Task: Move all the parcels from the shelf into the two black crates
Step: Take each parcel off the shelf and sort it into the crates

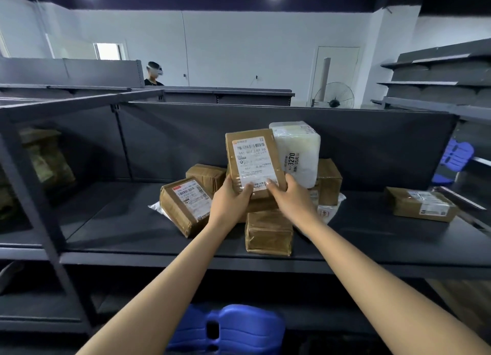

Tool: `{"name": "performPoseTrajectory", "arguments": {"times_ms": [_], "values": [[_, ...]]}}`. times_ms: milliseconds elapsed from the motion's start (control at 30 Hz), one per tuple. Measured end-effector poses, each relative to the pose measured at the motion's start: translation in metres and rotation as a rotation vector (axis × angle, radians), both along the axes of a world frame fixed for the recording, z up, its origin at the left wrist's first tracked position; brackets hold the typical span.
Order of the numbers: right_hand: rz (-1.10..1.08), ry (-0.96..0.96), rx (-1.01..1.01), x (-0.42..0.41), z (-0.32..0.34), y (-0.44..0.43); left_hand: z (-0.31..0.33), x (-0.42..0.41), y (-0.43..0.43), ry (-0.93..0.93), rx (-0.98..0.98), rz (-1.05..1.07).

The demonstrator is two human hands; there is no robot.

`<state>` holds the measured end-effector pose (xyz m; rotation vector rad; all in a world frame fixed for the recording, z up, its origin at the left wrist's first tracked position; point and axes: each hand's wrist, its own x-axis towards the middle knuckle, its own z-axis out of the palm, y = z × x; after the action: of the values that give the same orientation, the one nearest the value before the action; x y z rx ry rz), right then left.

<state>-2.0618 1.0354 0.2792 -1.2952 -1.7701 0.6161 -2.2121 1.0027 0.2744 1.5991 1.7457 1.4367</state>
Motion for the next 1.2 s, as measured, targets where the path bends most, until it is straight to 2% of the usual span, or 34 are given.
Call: {"name": "performPoseTrajectory", "arguments": {"times_ms": [267,500,867,1200], "values": [[0.076,0.22,0.124,0.006,0.004,-0.104,0.005,0.003,-0.104,-0.174,0.285,-0.105],[0.144,0.421,0.121,0.0,-0.008,-0.19,-0.012,-0.009,-0.186,-0.34,0.345,-0.201],[0.175,0.479,0.095,-0.013,-0.028,-0.247,-0.028,-0.025,-0.24,-0.383,0.352,-0.21],[0.154,0.441,0.029,0.026,-0.026,-0.246,-0.029,0.014,-0.243,-0.344,0.319,-0.176]]}}
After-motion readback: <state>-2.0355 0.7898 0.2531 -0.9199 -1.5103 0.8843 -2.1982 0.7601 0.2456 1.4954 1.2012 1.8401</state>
